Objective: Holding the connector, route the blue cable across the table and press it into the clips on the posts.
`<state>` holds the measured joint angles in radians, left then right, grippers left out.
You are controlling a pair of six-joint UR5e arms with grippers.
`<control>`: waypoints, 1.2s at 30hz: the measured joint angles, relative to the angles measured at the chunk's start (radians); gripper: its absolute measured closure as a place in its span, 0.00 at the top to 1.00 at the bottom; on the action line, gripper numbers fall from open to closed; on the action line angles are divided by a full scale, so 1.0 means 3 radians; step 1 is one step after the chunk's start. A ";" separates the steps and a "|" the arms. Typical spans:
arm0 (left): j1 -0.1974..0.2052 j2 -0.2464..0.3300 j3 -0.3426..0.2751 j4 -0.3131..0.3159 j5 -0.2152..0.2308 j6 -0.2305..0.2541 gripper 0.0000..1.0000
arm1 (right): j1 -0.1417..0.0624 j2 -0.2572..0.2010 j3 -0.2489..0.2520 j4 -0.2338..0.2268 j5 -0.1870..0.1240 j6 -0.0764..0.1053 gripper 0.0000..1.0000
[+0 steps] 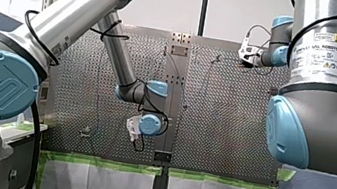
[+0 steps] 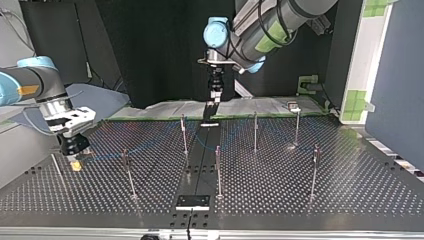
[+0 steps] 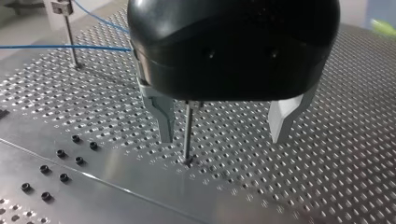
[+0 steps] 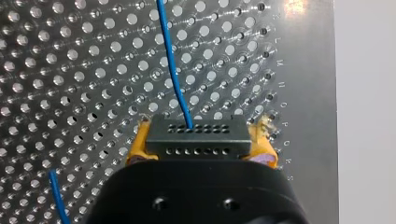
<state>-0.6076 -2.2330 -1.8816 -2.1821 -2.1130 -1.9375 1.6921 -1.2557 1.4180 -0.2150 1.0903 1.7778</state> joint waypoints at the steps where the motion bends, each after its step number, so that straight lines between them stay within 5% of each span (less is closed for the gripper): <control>1: -0.0006 -0.0004 -0.0036 0.0034 -0.0033 0.0034 1.00 | -0.0002 0.0000 0.0000 -0.0001 0.0000 -0.0001 0.00; 14: -0.0045 -0.0004 -0.0417 0.0416 -0.0250 0.0416 1.00 | -0.0008 0.0000 0.0001 -0.0005 0.0002 -0.0007 0.00; 21: -0.0046 -0.0003 -0.0604 0.0360 -0.0247 0.0487 1.00 | -0.0002 0.0000 0.0000 -0.0004 -0.0002 -0.0009 0.00; 27: -0.0047 -0.0004 -0.0739 0.0208 -0.0158 0.0415 1.00 | 0.0002 0.0000 0.0000 0.0002 -0.0003 -0.0009 0.00; 36: -0.0056 -0.0004 -0.0965 0.0104 0.0089 0.0616 1.00 | 0.0011 0.0000 0.0000 0.0009 -0.0004 -0.0007 0.00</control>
<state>-0.6244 -2.2342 -2.1710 -2.1509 -2.0864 -1.7527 1.6954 -1.2557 1.4181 -0.2123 1.0893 1.7757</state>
